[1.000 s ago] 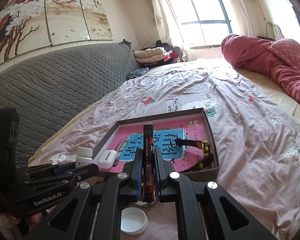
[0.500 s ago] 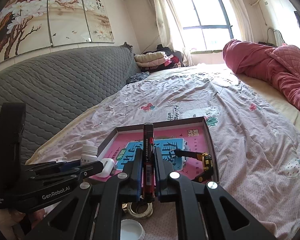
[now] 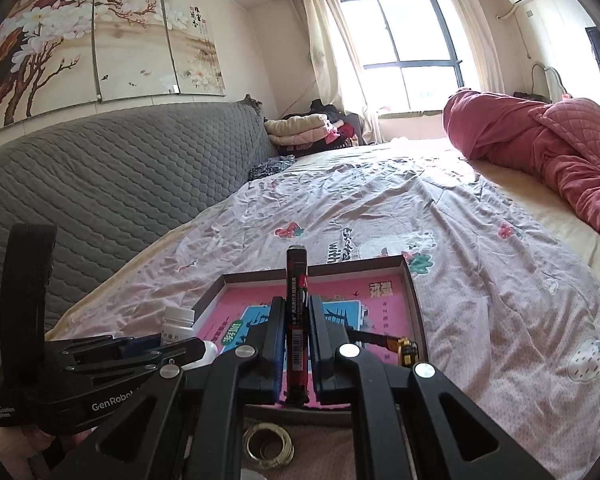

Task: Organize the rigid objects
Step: 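Carry the pill bottle and marker over the tray with both tools, then lower the pill bottle onto the workbook while the right tool lowers the marker beside the tape measure, then open both tools and withdraw them from the tray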

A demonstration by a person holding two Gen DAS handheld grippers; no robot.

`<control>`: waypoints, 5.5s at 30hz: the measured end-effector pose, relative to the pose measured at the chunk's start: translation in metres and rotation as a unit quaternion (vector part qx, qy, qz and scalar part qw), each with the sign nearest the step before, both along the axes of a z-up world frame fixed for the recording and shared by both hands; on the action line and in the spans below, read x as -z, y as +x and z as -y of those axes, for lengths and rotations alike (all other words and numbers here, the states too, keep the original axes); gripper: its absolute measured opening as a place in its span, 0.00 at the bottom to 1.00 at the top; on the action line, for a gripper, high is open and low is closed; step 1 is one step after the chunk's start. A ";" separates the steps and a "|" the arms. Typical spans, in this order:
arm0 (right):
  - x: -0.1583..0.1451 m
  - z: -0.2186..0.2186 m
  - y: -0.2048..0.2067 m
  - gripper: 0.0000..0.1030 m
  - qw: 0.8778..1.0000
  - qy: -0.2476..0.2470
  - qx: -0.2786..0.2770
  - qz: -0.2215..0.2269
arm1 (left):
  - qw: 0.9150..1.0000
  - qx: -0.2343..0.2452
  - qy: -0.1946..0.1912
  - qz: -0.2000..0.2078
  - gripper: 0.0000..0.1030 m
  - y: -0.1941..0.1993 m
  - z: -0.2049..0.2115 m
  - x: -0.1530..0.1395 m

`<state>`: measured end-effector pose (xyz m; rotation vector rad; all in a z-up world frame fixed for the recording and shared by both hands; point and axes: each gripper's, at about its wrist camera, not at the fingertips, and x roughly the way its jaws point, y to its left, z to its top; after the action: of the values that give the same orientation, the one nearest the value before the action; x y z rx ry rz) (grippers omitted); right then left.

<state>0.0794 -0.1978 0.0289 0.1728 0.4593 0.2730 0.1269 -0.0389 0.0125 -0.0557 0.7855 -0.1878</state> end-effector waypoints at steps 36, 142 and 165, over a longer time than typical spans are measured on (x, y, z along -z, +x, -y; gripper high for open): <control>0.060 -0.004 0.052 0.10 0.995 0.002 -0.020 -0.096 | 0.997 0.008 -0.004 -0.077 0.26 0.047 0.017 0.056; 0.068 0.011 0.047 0.40 0.994 -0.060 0.046 -0.078 | 0.995 0.015 -0.011 -0.102 0.39 0.046 0.019 0.064; 0.061 0.005 0.039 0.54 0.995 -0.070 0.038 -0.059 | 0.996 0.007 -0.009 -0.085 0.57 0.039 0.014 0.045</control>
<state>0.1182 -0.2024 -0.0324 0.0699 0.5861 0.1560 0.1661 -0.0531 -0.0321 -0.0841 0.9548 -0.2062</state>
